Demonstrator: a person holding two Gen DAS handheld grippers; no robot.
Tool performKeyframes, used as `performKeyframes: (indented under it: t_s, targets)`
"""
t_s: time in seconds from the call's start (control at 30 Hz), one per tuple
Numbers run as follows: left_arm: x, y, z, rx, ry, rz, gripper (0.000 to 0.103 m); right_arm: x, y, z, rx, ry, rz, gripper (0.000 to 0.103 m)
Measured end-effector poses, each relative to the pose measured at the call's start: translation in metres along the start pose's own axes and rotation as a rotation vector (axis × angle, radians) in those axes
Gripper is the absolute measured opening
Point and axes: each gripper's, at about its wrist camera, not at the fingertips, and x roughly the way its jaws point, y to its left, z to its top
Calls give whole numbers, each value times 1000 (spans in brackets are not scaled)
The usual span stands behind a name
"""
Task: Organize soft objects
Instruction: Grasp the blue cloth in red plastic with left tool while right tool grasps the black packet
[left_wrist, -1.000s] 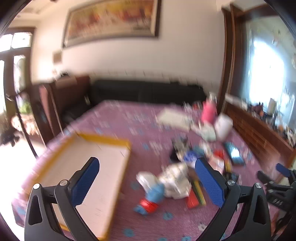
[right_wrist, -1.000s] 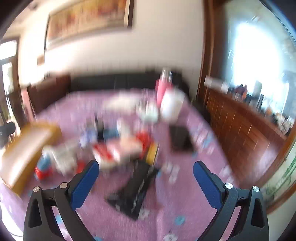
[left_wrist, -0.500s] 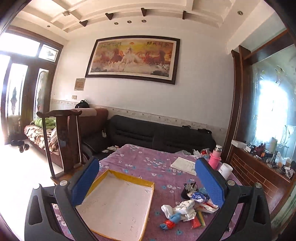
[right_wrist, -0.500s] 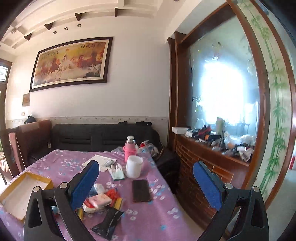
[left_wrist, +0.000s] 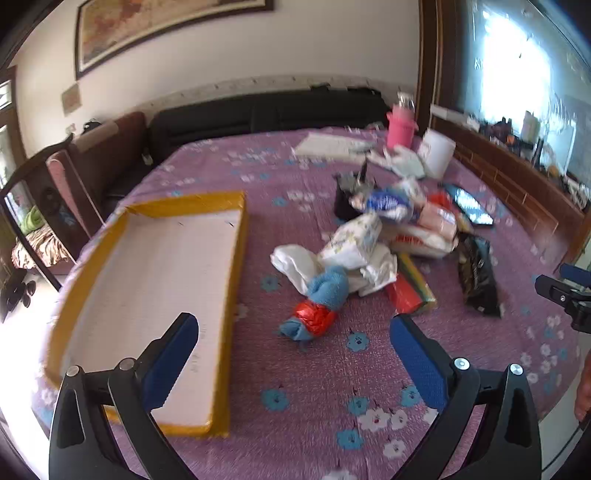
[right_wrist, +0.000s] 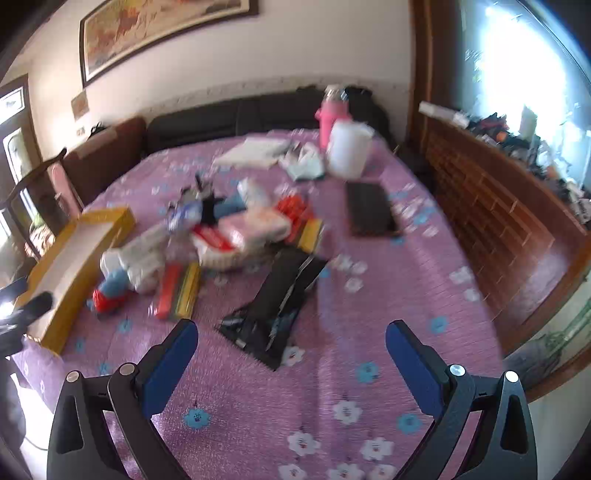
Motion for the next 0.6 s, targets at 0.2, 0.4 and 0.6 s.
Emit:
performKeyframes:
  t_s: [0.2,0.4,0.6]
  targets:
    - [65,-19,5,73,136,-18,59,32,2,-1,-10,54,37,102]
    - [83,-25,9,79,193,-70,32,64,-12,9,53,114,76,100]
    - [68,-19,8,60,187,-116,50,87,-14,16,64,146,86,95]
